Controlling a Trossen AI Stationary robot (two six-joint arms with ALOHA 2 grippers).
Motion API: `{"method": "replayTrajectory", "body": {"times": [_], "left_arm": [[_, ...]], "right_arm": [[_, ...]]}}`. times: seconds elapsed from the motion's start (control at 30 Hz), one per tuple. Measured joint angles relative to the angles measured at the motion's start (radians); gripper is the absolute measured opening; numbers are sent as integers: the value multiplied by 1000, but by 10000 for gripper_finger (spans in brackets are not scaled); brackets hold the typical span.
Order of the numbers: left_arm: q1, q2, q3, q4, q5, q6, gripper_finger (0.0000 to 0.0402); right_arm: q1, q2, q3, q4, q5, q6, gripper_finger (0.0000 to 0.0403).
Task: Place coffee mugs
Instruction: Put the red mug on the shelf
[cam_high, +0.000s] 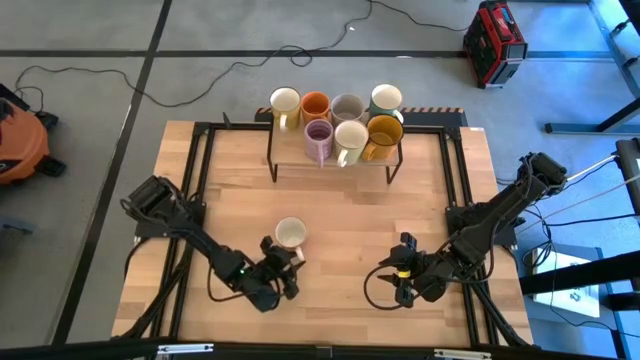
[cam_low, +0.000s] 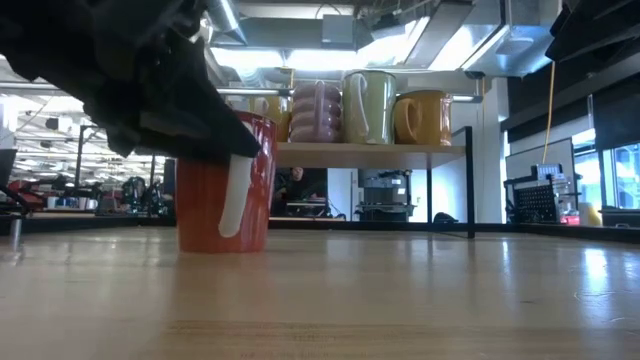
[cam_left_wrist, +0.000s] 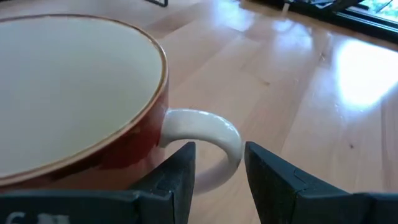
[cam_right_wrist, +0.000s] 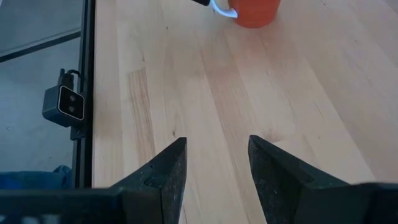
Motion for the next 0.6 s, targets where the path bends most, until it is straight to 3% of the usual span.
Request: {"method": "replayTrajectory", "body": {"times": [0.33, 0.6], "left_arm": [[41, 0, -25, 56, 6, 3, 122], [47, 0, -25, 69, 19, 130, 21]], "right_arm": [[0, 0, 0, 0, 2, 0, 160], [0, 0, 0, 0, 1, 12, 160]]}}
